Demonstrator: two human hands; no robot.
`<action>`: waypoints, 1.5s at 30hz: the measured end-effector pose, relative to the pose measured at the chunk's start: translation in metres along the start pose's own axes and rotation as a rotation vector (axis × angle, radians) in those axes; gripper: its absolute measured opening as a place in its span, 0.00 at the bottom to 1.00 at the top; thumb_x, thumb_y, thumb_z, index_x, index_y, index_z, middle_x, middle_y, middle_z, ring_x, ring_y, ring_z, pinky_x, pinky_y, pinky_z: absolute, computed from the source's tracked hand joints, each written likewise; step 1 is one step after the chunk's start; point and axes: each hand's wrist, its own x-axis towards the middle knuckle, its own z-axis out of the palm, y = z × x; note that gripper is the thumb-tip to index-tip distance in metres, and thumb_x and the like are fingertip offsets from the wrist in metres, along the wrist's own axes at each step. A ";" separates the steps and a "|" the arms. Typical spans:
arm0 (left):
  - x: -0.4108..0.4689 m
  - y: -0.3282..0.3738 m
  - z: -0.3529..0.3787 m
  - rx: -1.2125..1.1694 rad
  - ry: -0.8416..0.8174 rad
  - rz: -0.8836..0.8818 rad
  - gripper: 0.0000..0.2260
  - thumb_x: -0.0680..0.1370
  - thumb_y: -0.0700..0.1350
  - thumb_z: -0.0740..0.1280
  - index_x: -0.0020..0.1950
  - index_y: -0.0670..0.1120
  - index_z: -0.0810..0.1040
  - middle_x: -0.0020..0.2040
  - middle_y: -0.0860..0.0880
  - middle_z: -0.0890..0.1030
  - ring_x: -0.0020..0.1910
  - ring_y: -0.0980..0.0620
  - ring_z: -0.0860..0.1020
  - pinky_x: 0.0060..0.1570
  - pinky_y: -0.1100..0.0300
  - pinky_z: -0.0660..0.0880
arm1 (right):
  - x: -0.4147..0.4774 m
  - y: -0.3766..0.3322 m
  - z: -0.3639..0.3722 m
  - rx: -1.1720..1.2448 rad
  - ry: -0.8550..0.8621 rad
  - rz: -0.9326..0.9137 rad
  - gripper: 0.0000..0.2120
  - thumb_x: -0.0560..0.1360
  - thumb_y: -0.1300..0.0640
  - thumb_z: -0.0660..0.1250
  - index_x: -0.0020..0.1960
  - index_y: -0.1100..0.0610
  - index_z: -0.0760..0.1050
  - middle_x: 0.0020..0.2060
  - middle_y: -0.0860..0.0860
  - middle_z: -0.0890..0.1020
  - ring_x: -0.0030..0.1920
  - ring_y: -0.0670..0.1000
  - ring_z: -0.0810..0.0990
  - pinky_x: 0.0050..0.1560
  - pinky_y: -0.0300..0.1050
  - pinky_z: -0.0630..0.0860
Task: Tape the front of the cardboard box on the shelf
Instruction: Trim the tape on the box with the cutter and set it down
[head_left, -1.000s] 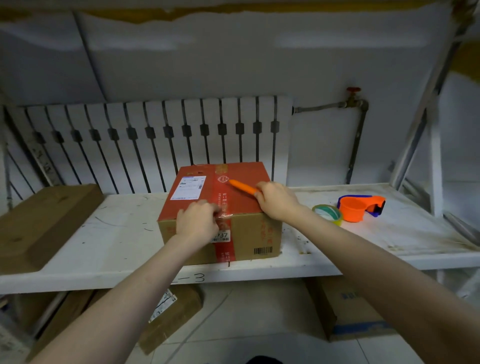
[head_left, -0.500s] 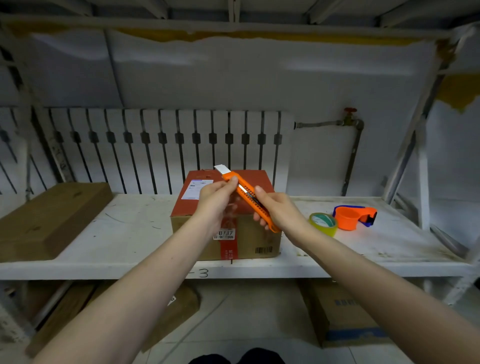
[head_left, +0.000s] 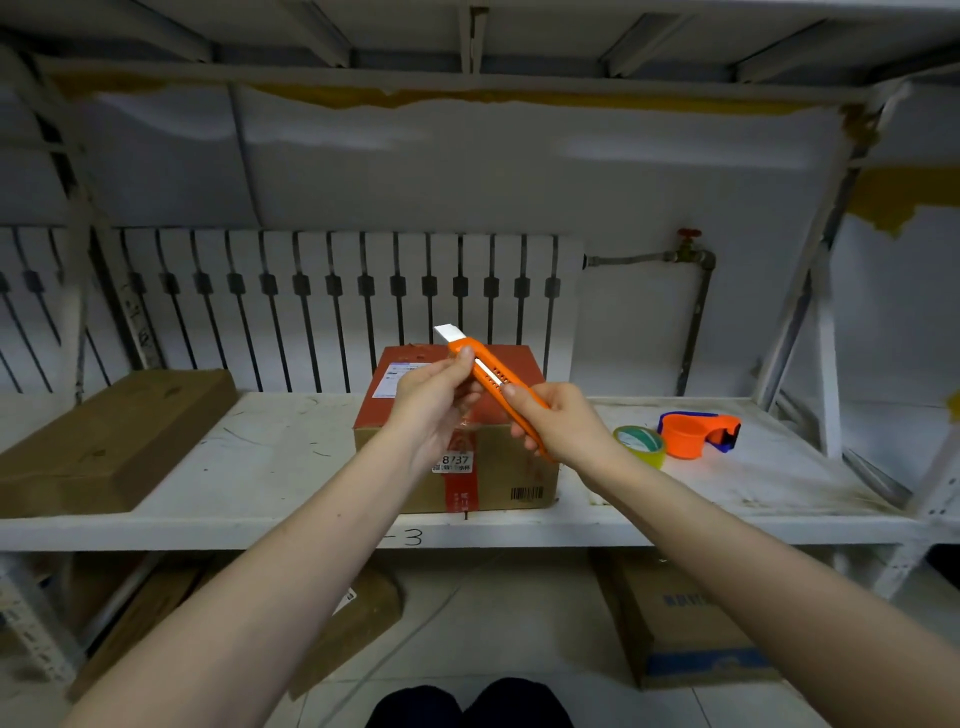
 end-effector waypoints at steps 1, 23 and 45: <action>-0.002 0.001 0.000 -0.012 0.005 -0.005 0.05 0.76 0.42 0.67 0.45 0.40 0.79 0.38 0.45 0.80 0.37 0.53 0.77 0.41 0.63 0.77 | -0.001 0.000 0.000 -0.004 -0.016 -0.001 0.13 0.79 0.48 0.60 0.42 0.55 0.75 0.31 0.50 0.78 0.28 0.45 0.75 0.30 0.34 0.73; 0.006 -0.002 0.010 0.083 0.111 -0.068 0.07 0.76 0.43 0.67 0.41 0.41 0.78 0.35 0.46 0.78 0.34 0.53 0.76 0.39 0.61 0.77 | 0.005 0.024 -0.026 0.317 -0.442 0.126 0.14 0.79 0.61 0.59 0.62 0.65 0.69 0.42 0.54 0.79 0.40 0.46 0.80 0.42 0.37 0.78; 0.080 -0.055 0.013 1.290 -0.011 0.312 0.12 0.74 0.47 0.70 0.57 0.49 0.79 0.51 0.51 0.80 0.51 0.51 0.78 0.52 0.54 0.76 | 0.053 0.178 -0.096 -0.300 0.460 0.321 0.16 0.62 0.50 0.78 0.35 0.63 0.80 0.31 0.57 0.83 0.34 0.54 0.82 0.37 0.49 0.78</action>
